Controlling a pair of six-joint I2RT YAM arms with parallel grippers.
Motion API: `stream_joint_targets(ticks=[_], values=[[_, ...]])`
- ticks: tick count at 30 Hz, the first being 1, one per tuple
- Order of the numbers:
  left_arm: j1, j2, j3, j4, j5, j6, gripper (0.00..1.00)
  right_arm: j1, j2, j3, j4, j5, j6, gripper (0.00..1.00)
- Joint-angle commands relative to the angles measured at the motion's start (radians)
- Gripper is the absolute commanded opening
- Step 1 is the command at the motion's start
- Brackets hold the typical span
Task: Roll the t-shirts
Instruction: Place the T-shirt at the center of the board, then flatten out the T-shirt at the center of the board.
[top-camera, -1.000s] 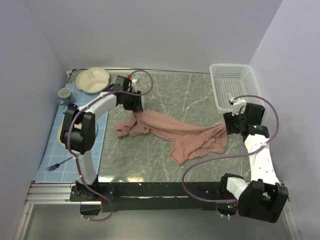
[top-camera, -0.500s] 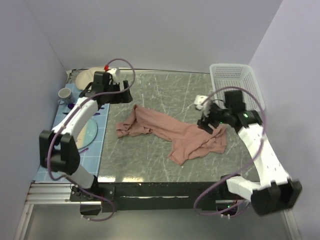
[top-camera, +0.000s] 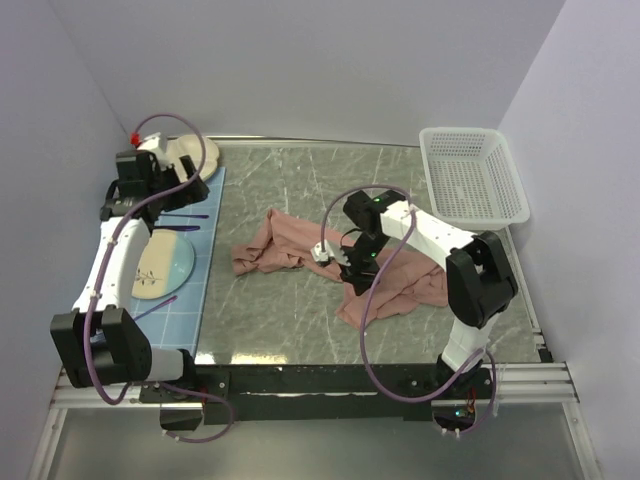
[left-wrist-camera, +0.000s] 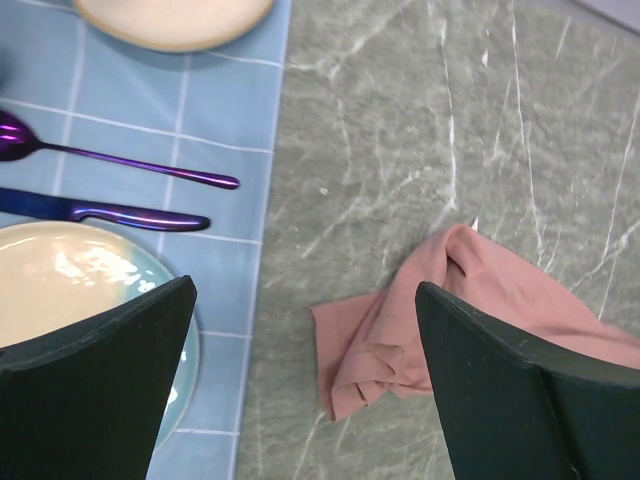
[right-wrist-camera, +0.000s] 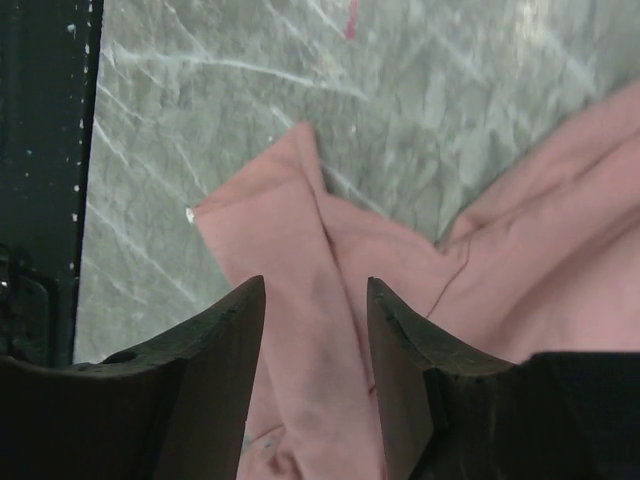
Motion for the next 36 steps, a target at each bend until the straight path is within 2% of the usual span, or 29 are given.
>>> stream_joint_targets(ticks=[1,8,31,36], values=[[0.057,-0.062,-0.018,0.008,0.047,-0.013,0.99,0.041,0.026,0.039,-0.049,0.001,-0.065,0.51],[0.123,-0.102,-0.031,0.002,0.059,-0.019,0.99,0.102,0.069,0.004,-0.069,0.031,-0.113,0.42],[0.198,-0.13,-0.072,0.01,0.098,-0.032,0.99,0.118,0.171,-0.005,-0.005,0.12,-0.118,0.44],[0.2,-0.132,-0.083,0.016,0.107,-0.036,0.99,0.118,0.168,0.002,0.009,0.107,-0.121,0.48]])
